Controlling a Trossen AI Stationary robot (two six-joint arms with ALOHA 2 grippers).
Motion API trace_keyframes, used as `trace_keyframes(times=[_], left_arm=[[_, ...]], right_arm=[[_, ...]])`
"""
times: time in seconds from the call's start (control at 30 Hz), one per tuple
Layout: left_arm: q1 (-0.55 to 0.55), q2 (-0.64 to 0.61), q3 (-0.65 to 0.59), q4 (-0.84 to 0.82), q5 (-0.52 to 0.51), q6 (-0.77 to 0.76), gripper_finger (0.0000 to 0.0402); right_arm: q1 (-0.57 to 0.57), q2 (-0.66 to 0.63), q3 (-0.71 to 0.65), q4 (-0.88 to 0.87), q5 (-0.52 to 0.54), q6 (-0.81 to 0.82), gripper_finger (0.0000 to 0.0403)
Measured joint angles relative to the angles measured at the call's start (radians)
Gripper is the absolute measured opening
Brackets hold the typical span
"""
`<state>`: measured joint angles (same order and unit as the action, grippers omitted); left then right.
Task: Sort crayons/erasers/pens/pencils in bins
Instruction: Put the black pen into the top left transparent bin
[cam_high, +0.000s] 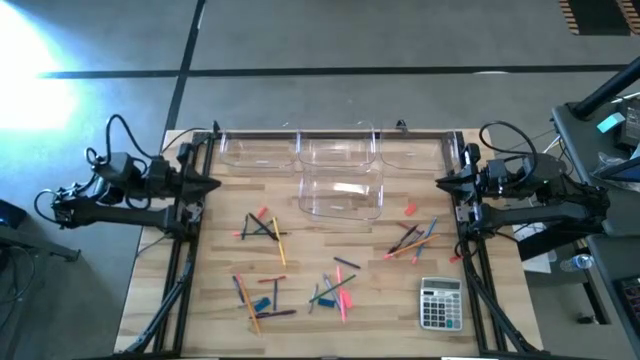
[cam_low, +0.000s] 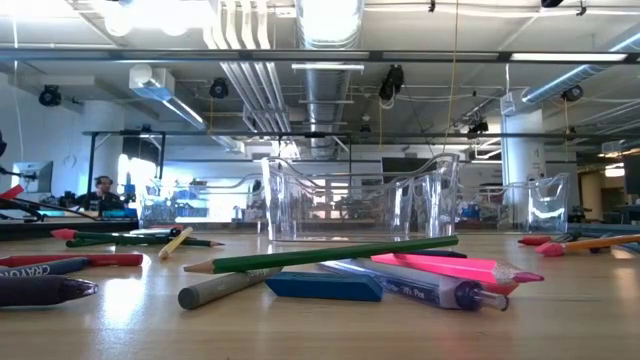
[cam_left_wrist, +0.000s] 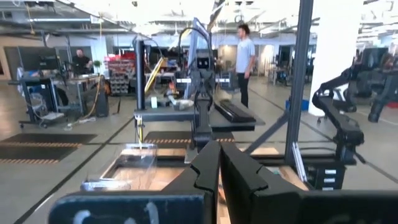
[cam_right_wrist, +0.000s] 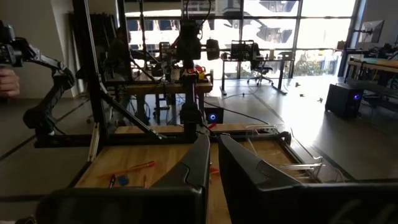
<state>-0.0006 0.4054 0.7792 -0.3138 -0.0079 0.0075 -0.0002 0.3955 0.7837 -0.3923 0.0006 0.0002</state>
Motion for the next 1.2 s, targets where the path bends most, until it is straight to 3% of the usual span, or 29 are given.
trace_keyframes(times=[0.13, 0.43, 0.6, 0.77, 0.9, 1.2], left_arm=[[0.0, 0.08, 0.03, 0.055, -0.034, -0.001, 0.0], [0.0, 0.46, 0.284, -0.422, -0.126, -0.128, 0.0], [0.0, 0.616, 0.289, -0.55, -0.126, -0.185, 0.0], [0.0, 0.692, 0.276, -0.58, -0.123, -0.184, 0.0006], [0.0, 0.74, 0.244, -0.586, -0.079, -0.186, 0.0046], [-0.002, 0.808, 0.098, -0.558, -0.084, -0.205, 0.018]], right_arm=[[0.0, 0.0, 0.0, 0.0, 0.0, 0.0, 0.0029], [0.0, 0.0, 0.0, 0.0, 0.0, 0.0, 0.0029], [0.0, 0.0, 0.0, 0.0, 0.0, 0.0, 0.0029], [0.0, 0.0, 0.0, 0.0, 0.0, 0.0, 0.0029], [0.0, 0.0, 0.0, 0.0, 0.0, 0.0, 0.0029], [0.0, 0.0, 0.0, 0.0, 0.0, 0.0, 0.0029]])
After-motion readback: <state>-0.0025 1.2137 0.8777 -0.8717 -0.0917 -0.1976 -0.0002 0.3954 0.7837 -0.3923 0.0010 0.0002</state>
